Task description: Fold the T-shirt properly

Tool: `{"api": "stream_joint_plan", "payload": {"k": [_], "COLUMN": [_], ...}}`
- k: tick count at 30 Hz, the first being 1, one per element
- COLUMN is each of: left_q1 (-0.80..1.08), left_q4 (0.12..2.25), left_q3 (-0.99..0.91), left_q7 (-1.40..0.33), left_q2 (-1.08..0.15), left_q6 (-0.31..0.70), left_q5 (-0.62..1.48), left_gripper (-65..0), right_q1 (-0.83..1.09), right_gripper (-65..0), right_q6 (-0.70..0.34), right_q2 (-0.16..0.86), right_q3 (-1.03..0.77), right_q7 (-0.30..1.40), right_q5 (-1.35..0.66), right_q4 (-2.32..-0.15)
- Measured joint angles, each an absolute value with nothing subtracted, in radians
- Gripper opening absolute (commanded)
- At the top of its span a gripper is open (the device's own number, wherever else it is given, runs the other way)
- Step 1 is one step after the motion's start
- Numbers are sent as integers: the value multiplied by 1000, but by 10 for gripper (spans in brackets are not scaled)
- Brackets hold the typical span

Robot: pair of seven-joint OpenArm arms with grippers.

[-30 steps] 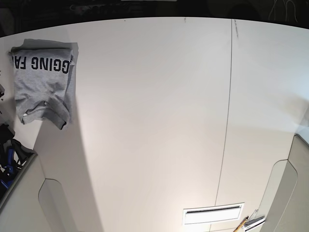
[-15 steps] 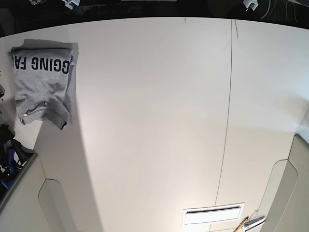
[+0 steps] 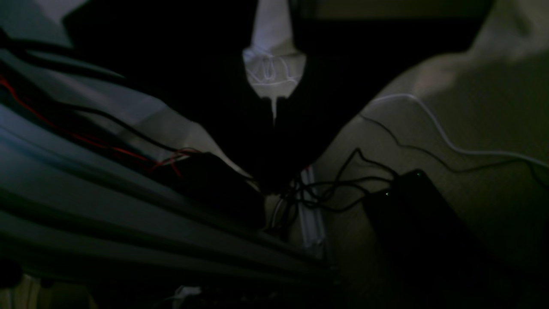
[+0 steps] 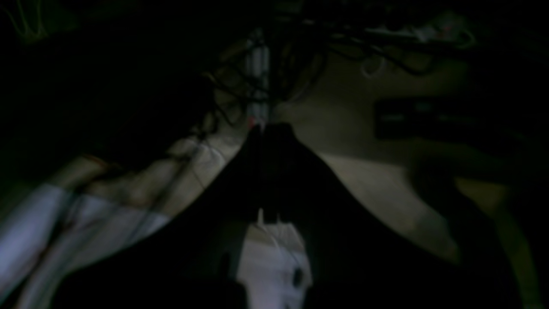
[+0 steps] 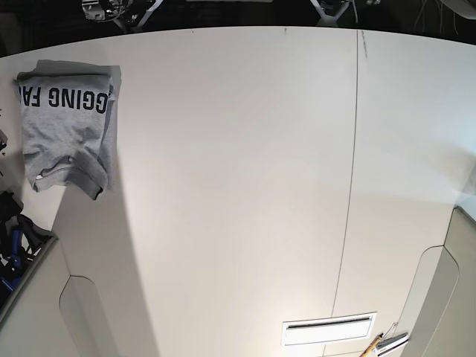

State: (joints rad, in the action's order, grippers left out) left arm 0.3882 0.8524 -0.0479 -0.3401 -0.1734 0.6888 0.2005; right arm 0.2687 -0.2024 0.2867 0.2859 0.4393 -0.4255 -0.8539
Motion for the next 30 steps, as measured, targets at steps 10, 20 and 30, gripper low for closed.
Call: {"api": "stream_joint_plan", "payload": {"k": [10,20,30], "left_q1": [326,318,313], "left_q4": [850,849,849], "left_q3": [-50,-50,-50], "left_q7": [-263,-253,-216], "left_q2": [-152,-177,-207], "left_q6": [327,250,250], "left_q5": [24,20,23], "left_gripper": [-650,-650,-650], "right_q1": [268,177,174], "right_gripper": [-650,-650,-650], "right_q6": [-178,17,31], "right_q2": [139,113,116], "right_q3": [284,261,146], "right_q7": [385,363,361], "right_q5": [-377,-226,-212], "right_q4": [-852,-850,-849]}}
